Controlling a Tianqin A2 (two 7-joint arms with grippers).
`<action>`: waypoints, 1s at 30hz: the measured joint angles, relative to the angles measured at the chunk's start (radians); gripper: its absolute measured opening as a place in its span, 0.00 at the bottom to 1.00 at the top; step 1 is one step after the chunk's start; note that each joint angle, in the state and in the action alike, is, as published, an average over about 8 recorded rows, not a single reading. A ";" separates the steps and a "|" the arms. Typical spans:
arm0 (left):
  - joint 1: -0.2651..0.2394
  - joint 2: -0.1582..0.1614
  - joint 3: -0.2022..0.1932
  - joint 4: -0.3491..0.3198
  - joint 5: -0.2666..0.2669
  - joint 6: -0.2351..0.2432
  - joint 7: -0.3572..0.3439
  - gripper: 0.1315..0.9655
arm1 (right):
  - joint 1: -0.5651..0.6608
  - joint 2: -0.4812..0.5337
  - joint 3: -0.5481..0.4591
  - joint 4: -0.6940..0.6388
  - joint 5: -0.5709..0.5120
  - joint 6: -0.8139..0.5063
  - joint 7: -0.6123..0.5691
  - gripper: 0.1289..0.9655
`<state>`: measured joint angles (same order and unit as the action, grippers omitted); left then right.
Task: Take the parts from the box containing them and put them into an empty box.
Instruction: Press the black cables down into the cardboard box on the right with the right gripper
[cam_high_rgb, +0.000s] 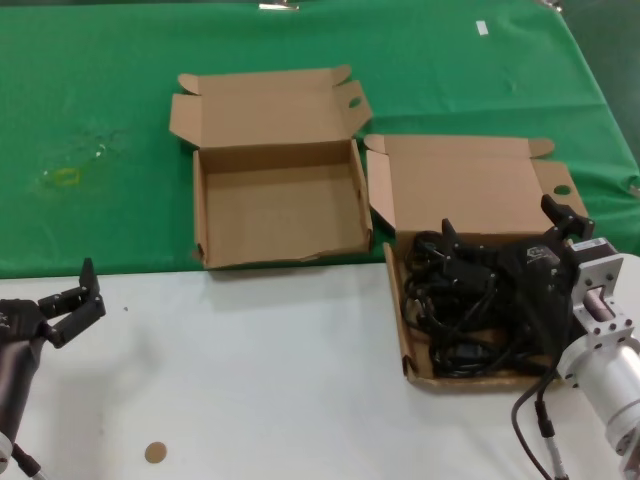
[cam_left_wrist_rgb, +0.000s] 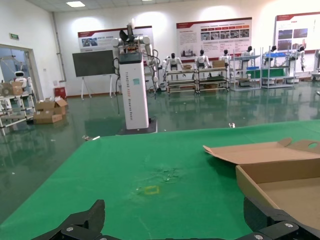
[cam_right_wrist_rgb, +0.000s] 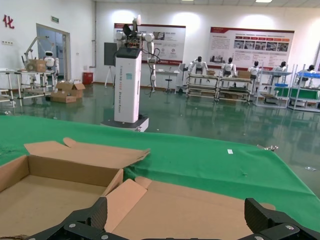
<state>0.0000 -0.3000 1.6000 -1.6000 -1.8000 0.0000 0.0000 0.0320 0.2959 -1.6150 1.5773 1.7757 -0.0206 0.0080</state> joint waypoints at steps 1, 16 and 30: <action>0.000 0.000 0.000 0.000 0.000 0.000 0.000 1.00 | 0.000 0.000 0.000 0.000 0.000 0.000 0.000 1.00; 0.000 0.000 0.000 0.000 0.000 0.000 0.000 1.00 | 0.000 0.000 0.000 0.000 0.000 0.000 0.000 1.00; 0.000 0.000 0.000 0.000 0.000 0.000 0.000 1.00 | 0.000 0.000 0.000 0.000 0.000 0.000 0.000 1.00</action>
<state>0.0000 -0.3000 1.6000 -1.6000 -1.8000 0.0000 0.0000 0.0320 0.2959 -1.6150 1.5773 1.7757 -0.0206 0.0080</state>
